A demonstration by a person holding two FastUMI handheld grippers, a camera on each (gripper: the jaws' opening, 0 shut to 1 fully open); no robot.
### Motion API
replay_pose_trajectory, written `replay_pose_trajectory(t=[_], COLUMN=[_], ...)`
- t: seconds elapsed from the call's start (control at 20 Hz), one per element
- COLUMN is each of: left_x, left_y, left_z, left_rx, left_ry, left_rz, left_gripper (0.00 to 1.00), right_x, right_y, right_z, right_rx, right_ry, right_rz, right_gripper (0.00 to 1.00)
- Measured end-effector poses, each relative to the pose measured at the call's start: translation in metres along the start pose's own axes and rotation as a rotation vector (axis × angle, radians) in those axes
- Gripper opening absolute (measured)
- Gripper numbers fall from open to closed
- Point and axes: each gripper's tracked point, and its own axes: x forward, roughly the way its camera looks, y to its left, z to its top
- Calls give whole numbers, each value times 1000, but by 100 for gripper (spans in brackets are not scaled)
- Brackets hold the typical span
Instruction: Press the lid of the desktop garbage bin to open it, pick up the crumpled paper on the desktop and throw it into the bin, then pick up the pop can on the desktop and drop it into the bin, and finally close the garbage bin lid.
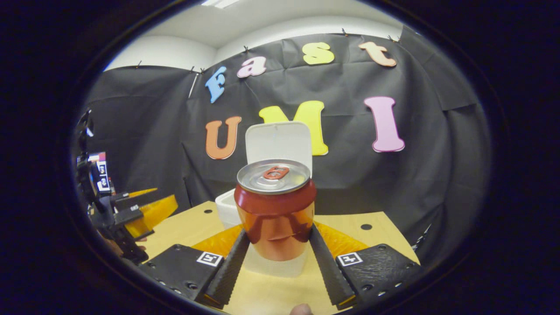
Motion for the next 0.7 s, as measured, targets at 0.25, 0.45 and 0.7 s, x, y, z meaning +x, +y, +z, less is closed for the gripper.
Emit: replay_pose_trajectory(t=[0.25, 0.45, 0.7], left_x=[-20, -35, -47], left_y=[5, 10, 23], left_z=[-12, -23, -32], left_rx=[-15, -30, -3], left_ry=[12, 34, 38], left_rz=[-1, 7, 33], left_gripper=[100, 100, 100], right_x=[46, 95, 135], right_y=[5, 9, 17], right_z=[43, 39, 15], right_rx=[-17, -38, -31], right_ry=[-29, 0, 91], right_rz=[-20, -56, -47], right_gripper=[80, 80, 81])
